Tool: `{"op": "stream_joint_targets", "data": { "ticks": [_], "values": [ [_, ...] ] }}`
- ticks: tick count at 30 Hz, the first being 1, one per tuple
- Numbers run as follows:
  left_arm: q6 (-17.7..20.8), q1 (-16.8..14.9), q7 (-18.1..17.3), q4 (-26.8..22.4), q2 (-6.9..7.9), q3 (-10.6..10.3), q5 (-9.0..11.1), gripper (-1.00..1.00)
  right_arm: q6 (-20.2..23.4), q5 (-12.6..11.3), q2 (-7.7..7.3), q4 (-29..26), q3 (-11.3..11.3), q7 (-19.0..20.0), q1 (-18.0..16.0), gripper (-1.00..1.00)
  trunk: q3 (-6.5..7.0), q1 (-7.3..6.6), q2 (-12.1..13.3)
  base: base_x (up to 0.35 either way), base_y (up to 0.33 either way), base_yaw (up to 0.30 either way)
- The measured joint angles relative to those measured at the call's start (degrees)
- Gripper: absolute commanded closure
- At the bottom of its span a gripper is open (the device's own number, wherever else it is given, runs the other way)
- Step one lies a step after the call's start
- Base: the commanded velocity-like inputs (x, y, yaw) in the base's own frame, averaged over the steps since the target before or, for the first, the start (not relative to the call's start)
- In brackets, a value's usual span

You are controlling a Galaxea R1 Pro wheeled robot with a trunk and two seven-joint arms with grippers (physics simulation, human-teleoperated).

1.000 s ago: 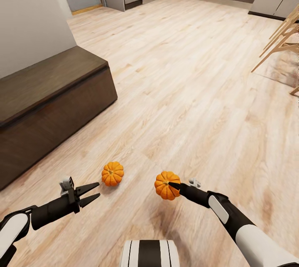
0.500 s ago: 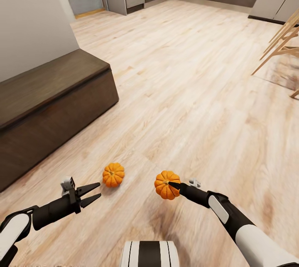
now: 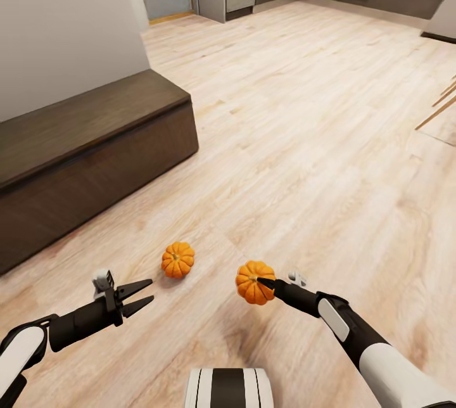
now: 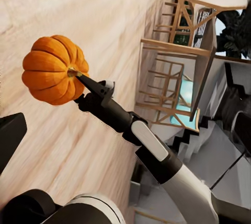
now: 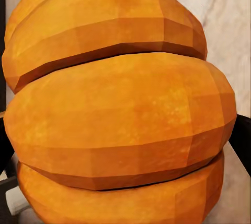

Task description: Place each of the two pumpkins and all three candles from the living room inside a cabinet in the living room (use any cabinet), then make sure every cabinet is closed, and position the cauldron so it is next to a table in the living room.

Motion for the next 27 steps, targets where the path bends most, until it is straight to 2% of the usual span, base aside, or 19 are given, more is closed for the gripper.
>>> {"op": "stream_joint_targets", "data": {
  "ticks": [8,23,27],
  "values": [
    [0.0,0.0,-0.1,0.0,0.11,0.2,0.5,-1.00,0.0,0.0,0.00,0.0,0.0,0.0,0.0,1.00,0.00,0.00,0.0,0.000,-0.006,0.274],
    [0.0,0.0,0.0,0.0,0.00,0.3,0.3,-1.00,0.0,-0.3,-0.07,-0.1,-0.1,1.0,0.0,1.00,3.32,-0.39,0.2,0.000,0.000,0.022],
    [0.1,0.0,0.0,0.0,0.00,0.3,0.2,-1.00,0.3,-0.7,-0.75,-2.9,-0.1,5.2,0.1,1.00,4.21,-0.50,0.3,0.000,0.000,0.000]
  ]
}}
